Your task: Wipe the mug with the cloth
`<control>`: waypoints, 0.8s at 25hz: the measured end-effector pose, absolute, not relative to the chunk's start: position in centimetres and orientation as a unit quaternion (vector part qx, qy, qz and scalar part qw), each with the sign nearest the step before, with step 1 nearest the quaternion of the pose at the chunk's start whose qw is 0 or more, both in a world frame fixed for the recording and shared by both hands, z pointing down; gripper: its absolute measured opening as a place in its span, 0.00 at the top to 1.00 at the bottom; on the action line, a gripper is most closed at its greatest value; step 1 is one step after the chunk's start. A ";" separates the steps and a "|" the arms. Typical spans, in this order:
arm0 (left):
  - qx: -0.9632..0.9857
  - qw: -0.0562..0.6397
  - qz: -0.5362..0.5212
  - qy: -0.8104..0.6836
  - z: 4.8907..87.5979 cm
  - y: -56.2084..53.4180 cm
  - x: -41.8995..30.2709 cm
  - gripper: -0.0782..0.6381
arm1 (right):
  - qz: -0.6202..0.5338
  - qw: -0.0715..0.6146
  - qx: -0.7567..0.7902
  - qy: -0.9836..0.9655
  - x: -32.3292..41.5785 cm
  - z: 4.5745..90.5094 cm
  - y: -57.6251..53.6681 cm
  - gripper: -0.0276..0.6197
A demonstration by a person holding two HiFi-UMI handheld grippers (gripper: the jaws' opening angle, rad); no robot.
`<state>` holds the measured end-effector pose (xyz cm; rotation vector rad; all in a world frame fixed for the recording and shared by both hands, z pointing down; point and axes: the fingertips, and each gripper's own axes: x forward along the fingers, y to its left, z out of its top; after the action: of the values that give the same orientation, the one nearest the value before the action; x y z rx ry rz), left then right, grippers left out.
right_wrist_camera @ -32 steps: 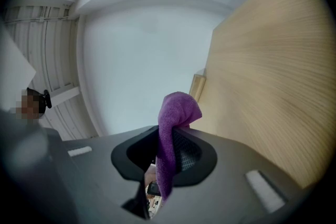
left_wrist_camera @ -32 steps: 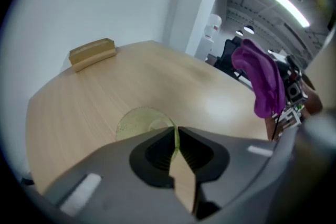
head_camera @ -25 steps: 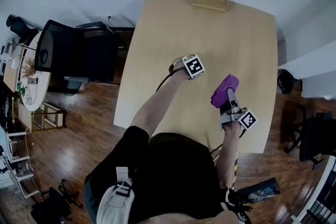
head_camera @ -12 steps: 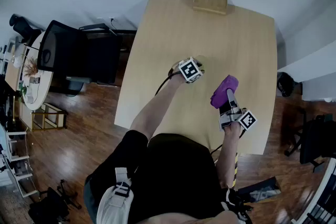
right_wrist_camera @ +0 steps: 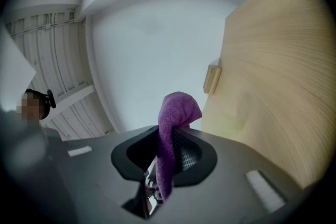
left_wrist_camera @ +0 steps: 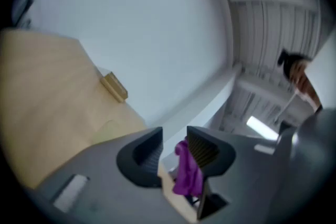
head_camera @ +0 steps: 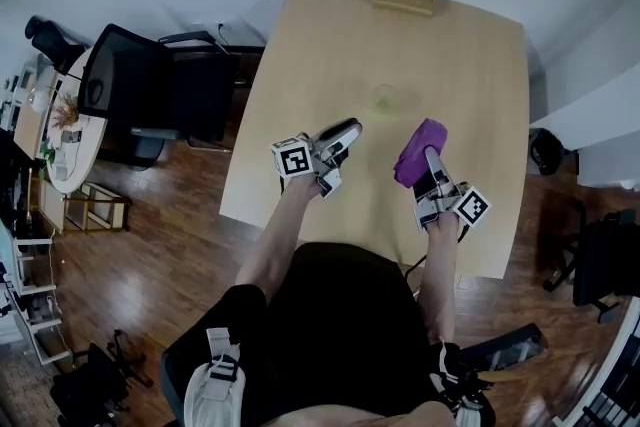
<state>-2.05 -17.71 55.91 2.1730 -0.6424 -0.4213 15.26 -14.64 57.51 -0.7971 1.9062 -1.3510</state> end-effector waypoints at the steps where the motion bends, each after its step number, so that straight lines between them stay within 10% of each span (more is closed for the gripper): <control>1: 0.839 0.427 -0.235 -0.240 54.8 -16.4 -3.4 0.68 | -0.520 0.330 -0.298 0.729 15.0 57.4 -14.2 0.86; 7: 0.754 0.448 -0.434 -0.205 51.1 -10.0 -9.0 0.68 | -0.536 0.358 -0.262 0.718 13.8 55.9 -11.2 0.86; 20: 0.736 0.449 -0.490 -0.125 47.3 -0.8 -14.3 0.68 | -0.497 0.370 -0.292 0.728 8.8 51.5 0.3 0.86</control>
<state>-14.29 -0.77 47.34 1.8217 -0.3091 -1.2130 8.79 0.34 51.54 -0.7485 1.8684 -1.2750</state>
